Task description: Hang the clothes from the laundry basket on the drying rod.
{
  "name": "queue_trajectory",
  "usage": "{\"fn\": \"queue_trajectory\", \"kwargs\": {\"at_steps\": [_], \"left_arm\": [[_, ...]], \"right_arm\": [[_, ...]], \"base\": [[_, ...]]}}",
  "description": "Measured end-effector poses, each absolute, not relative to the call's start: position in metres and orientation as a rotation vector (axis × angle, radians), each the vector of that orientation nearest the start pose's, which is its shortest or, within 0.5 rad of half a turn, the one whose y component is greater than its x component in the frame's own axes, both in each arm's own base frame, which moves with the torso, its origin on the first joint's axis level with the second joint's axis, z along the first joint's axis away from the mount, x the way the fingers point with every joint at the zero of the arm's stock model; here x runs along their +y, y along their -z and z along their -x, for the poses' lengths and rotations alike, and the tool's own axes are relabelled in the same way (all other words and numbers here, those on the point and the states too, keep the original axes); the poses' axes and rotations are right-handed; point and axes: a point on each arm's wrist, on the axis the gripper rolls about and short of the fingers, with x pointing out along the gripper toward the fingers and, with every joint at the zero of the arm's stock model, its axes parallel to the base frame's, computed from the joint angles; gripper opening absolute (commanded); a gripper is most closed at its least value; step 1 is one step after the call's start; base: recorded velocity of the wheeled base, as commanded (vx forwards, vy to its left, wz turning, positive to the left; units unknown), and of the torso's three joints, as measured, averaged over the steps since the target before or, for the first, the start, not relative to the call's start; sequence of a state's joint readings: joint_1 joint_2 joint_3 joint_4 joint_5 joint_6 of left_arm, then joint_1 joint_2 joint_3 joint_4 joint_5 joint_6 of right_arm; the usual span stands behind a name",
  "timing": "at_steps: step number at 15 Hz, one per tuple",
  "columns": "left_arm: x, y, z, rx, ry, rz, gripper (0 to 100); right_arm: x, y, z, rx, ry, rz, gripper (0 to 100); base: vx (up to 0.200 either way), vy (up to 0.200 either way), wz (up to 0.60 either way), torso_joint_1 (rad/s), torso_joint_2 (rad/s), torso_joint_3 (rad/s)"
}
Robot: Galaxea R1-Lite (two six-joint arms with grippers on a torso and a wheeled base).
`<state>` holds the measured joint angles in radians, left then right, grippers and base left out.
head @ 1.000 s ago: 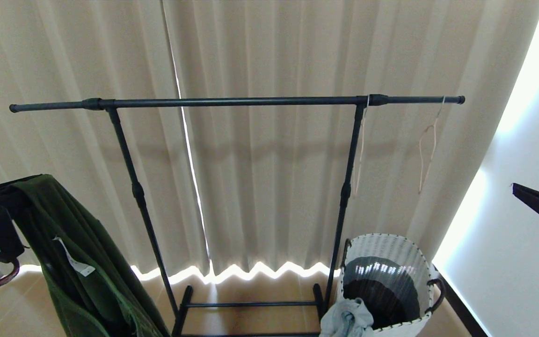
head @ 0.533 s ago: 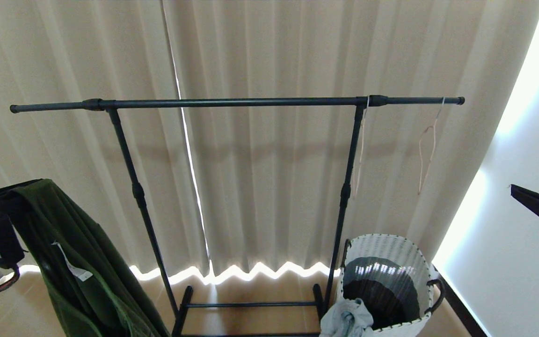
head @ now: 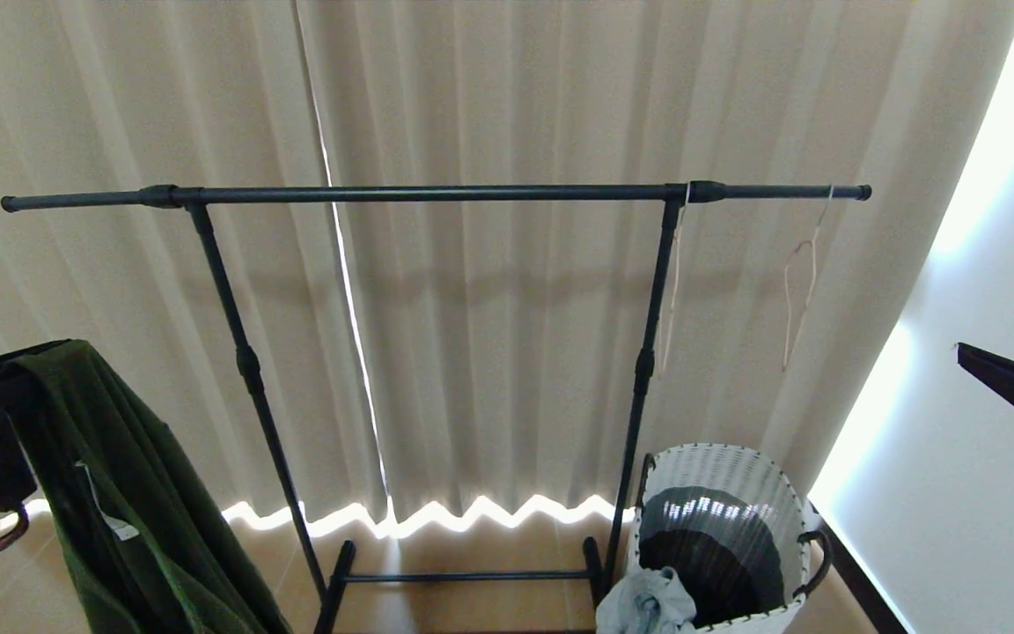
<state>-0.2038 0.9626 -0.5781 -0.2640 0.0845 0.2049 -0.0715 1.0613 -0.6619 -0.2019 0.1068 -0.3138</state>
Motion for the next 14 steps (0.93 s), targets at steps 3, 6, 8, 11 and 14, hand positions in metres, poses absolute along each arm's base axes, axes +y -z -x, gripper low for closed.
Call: {"fn": "queue_trajectory", "kwargs": {"at_steps": [3, 6, 8, 11, 14], "left_arm": [[-0.0228, -0.2386, -0.1187, 0.104, 0.134, -0.222, 0], [-0.0229, -0.2387, -0.1186, 0.103, 0.135, -0.221, 0], [-0.0229, -0.2387, -0.1188, 0.103, 0.135, -0.218, 0], [-0.023, -0.2391, -0.1194, 0.105, 0.135, -0.217, 0], [-0.0232, -0.2389, -0.1201, 0.107, 0.135, -0.219, 0]], "right_arm": [[-0.0081, -0.2431, -0.1445, 0.191, -0.064, 0.295, 100], [-0.008, -0.243, -0.1444, 0.192, -0.064, 0.295, 100], [-0.0081, -0.2429, -0.1443, 0.193, -0.063, 0.295, 100], [-0.008, -0.244, -0.1448, 0.188, -0.066, 0.295, 100], [-0.0081, -0.2454, -0.1466, 0.181, -0.066, 0.295, 100]], "base": [[0.0, -0.133, 0.0, 0.005, 0.0, -0.005], [0.0, 0.0, 0.0, 0.0, 0.0, 0.0], [0.0, 0.0, 0.0, 0.0, 0.0, 0.0], [0.0, 0.0, 0.0, 0.0, 0.0, 0.0], [0.133, 0.0, 0.0, 0.003, 0.0, 0.0]]}}
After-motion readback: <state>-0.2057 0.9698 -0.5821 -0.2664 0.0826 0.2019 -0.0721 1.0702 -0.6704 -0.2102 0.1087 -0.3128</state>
